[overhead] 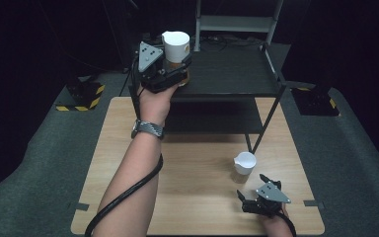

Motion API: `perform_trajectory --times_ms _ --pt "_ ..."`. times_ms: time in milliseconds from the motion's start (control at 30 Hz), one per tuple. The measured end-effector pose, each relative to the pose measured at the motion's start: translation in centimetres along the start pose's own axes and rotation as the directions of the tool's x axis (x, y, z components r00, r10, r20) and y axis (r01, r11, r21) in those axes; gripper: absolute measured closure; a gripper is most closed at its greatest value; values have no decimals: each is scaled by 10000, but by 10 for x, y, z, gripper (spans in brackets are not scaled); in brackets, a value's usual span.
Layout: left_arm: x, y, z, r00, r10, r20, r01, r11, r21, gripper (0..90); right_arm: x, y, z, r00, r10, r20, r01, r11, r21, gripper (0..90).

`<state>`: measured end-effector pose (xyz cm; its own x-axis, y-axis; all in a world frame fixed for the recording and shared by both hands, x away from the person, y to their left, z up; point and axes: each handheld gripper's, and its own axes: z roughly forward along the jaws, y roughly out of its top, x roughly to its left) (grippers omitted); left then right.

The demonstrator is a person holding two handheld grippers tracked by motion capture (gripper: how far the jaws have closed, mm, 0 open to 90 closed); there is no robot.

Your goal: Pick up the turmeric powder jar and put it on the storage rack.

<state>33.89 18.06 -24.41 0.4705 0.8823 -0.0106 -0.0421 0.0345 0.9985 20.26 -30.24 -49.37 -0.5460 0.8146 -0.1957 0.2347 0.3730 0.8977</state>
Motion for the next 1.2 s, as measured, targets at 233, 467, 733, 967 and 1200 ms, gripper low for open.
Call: perform_trajectory --times_ms 233,467,733,967,1200 --pt "-3 1 -4 9989 -378 -291 382 9992 123 114 1 0 0 10000 -30 13 30 10000 13 4" --pt "-1 -5 -18 9991 -412 -134 410 9991 -145 4 1 1 0 10000 -54 18 54 10000 27 5" --pt "-4 -7 -38 9998 -174 -124 171 9995 -258 4 2 1 0 9999 -127 44 127 9999 35 5" --pt "-8 -11 -58 9999 -24 -118 21 9997 -247 4 3 1 0 9998 -171 63 171 9998 49 5" --pt "-15 -21 -79 9997 230 -92 -233 9990 -382 4 3 1 1 9998 -208 79 208 9998 62 5"
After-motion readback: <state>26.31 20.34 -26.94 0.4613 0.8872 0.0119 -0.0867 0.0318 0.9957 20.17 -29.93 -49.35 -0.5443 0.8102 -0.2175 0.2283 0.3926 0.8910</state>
